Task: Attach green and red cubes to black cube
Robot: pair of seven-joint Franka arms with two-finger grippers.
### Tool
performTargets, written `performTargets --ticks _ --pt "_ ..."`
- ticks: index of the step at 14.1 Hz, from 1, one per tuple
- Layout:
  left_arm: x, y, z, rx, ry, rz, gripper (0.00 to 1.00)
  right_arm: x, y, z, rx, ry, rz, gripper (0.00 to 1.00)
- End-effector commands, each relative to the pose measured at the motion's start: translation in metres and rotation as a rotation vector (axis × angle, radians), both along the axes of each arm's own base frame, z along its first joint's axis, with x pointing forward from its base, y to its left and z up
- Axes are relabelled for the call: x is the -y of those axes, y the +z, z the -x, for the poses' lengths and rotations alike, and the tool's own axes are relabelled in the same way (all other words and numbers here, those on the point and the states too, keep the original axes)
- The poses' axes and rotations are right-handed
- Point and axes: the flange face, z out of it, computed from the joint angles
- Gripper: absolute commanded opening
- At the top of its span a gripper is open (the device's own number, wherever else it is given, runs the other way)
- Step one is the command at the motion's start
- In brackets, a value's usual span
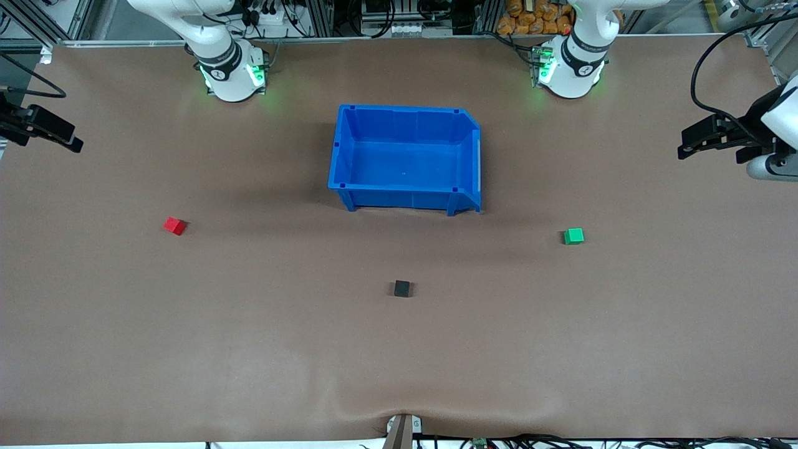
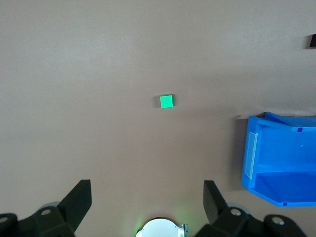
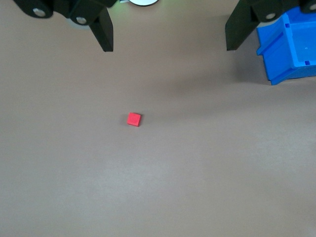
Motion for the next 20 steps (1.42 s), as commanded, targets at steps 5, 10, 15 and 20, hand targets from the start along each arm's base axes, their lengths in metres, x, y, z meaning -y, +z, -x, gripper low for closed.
performTargets --ticks 5,10,15,20 --pt "0.004 0.003 0.0 0.008 -0.006 0.009 1.0 0.004 0.001 -0.001 -0.006 0.006 0.005 1.0" --pt "0.003 0.002 -0.001 0.006 0.0 0.01 1.0 0.004 0.005 -0.002 0.009 0.005 0.0 1.0" --pt "0.002 -0.011 -0.002 -0.022 0.007 0.013 1.0 0.004 0.002 -0.002 -0.001 0.005 -0.002 1.0" --pt "-0.003 -0.056 0.004 -0.091 0.037 0.001 1.0 0.004 -0.002 -0.004 -0.015 0.002 -0.003 1.0"
